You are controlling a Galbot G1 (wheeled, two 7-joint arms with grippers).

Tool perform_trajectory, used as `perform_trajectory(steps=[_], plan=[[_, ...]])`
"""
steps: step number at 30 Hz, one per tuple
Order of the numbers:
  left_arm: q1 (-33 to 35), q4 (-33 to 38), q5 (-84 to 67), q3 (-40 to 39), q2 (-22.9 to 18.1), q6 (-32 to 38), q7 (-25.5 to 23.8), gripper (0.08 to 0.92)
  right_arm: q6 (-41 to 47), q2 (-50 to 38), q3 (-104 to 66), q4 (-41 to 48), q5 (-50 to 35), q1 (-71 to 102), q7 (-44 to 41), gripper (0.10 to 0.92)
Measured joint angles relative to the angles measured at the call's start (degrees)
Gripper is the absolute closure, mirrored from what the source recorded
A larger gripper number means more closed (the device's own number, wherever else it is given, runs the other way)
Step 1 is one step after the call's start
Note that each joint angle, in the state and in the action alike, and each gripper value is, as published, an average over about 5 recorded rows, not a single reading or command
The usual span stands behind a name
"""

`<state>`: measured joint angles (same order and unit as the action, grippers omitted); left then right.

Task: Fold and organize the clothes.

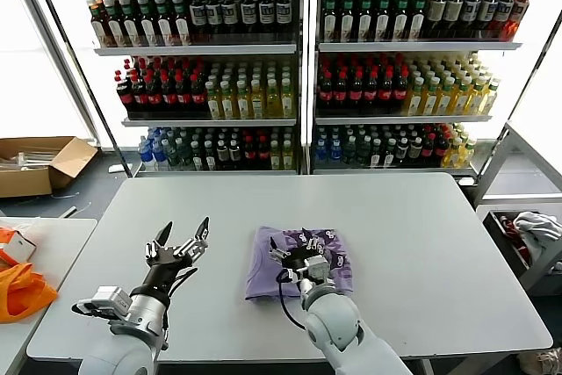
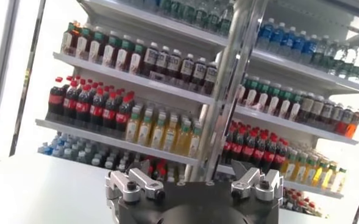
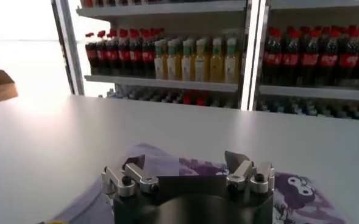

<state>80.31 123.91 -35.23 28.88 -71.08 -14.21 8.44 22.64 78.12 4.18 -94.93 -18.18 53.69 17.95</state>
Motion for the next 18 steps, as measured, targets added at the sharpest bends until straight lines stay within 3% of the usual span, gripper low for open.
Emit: perform_trajectory(steps=[10, 18], plan=[[-0.1, -0.2, 0.2, 0.0, -0.1, 0.2, -0.1, 0.177, 0.4, 0.5, 1.5, 3.3, 1.6, -1.1, 2.4, 0.203], [0.7, 0.0, 0.5, 0.7, 0.0, 0.4, -0.4, 0.177, -3.9, -3.3, -3.0, -7.9, 0.1, 1.3, -0.1, 0.203]])
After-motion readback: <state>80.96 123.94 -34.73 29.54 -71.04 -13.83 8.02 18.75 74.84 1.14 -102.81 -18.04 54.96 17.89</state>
